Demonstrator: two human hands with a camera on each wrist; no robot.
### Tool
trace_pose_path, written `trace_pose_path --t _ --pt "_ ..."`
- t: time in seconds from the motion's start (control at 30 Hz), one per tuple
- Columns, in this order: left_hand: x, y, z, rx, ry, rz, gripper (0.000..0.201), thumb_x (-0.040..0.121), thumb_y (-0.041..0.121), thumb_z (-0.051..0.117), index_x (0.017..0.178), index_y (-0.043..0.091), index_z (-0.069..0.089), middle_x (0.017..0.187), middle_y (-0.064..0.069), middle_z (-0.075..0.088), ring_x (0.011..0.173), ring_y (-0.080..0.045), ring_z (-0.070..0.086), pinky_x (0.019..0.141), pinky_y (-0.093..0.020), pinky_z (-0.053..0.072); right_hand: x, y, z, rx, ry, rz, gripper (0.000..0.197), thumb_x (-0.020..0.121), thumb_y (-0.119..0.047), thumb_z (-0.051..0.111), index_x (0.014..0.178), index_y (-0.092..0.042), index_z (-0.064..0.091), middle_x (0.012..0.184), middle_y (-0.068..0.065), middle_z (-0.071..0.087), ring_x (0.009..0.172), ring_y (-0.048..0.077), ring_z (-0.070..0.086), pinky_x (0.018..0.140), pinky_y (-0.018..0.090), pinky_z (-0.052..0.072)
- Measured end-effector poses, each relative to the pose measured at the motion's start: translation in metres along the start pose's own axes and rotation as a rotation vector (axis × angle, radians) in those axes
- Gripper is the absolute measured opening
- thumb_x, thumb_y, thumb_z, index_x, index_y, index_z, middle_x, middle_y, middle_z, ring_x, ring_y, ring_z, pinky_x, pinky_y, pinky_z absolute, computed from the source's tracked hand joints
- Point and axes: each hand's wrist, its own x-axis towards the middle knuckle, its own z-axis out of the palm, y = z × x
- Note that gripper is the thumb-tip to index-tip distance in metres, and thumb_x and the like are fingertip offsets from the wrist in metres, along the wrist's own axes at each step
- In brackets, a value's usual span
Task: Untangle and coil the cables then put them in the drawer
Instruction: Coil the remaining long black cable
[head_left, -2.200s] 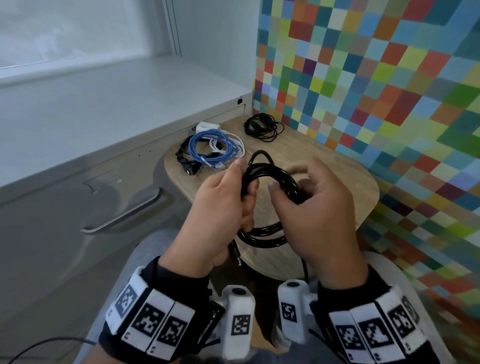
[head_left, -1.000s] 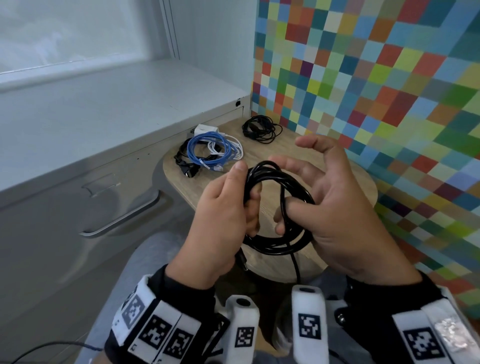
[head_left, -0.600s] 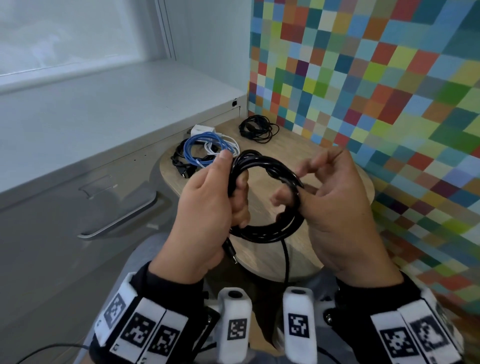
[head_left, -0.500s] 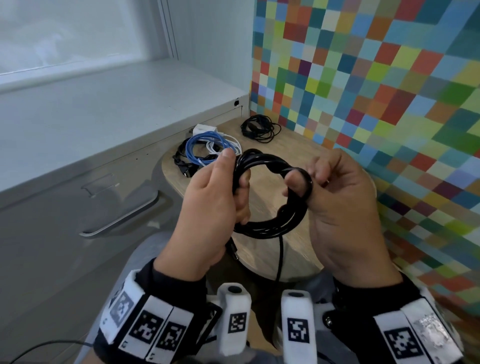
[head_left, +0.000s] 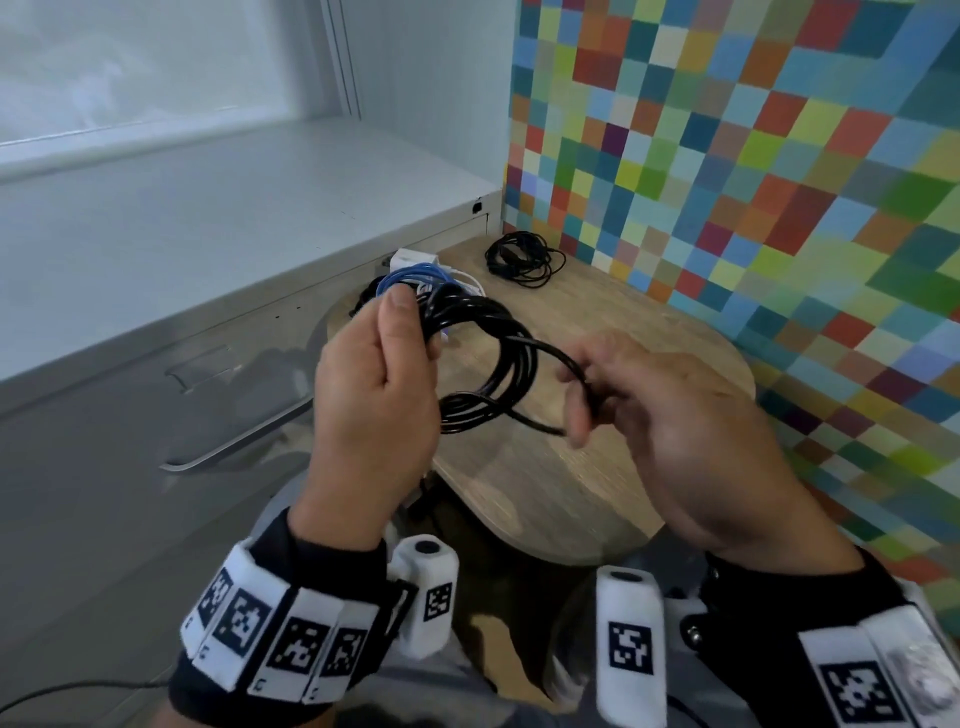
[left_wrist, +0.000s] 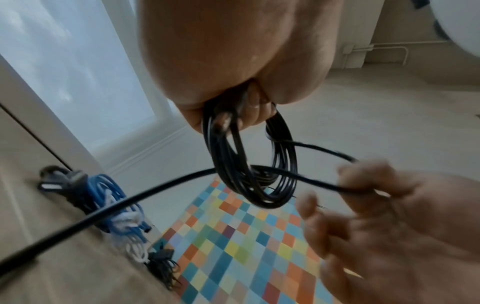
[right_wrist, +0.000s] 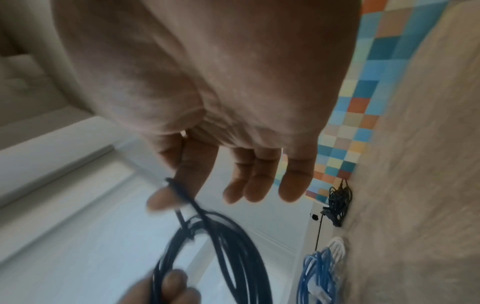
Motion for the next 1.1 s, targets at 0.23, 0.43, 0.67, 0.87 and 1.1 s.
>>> trace_pose_path --t 0.23,0.43,0.67,0.87,1.1 --pt "0.009 -0.008 -0.004 0.021 0.008 -0.031 0.047 0.106 0.041 0.034 0.066 0.020 0.046 0.050 0.011 0.043 0.047 -0.011 0.036 0.048 -0.032 0.029 -0.004 -0.011 -0.015 0.478 0.070 0.045 0.019 0.089 -0.019 0.062 0.074 -0.008 0.059 0.049 0.002 0.038 0.047 0.021 0.051 0.071 0.040 0.062" --pt "0.010 -0.006 -0.008 -0.256 -0.057 -0.311 0.049 0.107 0.041 0.038 0.068 0.016 0.051 0.050 0.004 0.034 0.045 -0.015 0.024 0.050 -0.038 0.017 -0.007 -0.011 -0.042 -0.175 0.268 -0.059 0.003 0.081 -0.025 0.078 0.081 -0.023 0.081 0.063 -0.001 0.069 0.051 0.009 0.057 0.048 0.017 0.046" --pt "0.010 0.005 -0.014 -0.440 -0.253 -0.346 0.055 0.098 0.061 0.044 0.073 0.012 0.053 0.050 0.005 0.030 0.041 -0.015 0.021 0.046 -0.032 0.019 -0.013 -0.016 -0.059 -0.439 0.340 -0.110 0.011 0.087 -0.027 0.078 0.084 -0.037 0.077 0.074 -0.019 0.075 0.069 0.004 0.068 0.060 0.016 0.054" --pt "0.012 0.003 -0.012 -0.222 -0.113 -0.238 0.047 0.106 0.039 0.049 0.069 0.010 0.049 0.054 0.006 0.034 0.048 -0.013 0.023 0.048 -0.035 0.017 -0.015 -0.020 -0.058 -0.480 0.540 -0.205 0.009 0.080 -0.047 0.079 0.080 -0.039 0.075 0.074 -0.009 0.072 0.073 0.015 0.066 0.064 0.029 0.054" --pt "0.014 0.005 -0.019 -0.538 -0.075 -0.404 0.044 0.110 0.039 0.040 0.073 0.019 0.050 0.053 0.003 0.024 0.042 -0.013 0.017 0.044 -0.027 0.025 -0.009 0.002 -0.081 -0.558 0.552 -0.152 0.021 0.099 -0.025 0.068 0.101 -0.045 0.076 0.097 -0.026 0.071 0.089 -0.006 0.066 0.082 0.029 0.056"
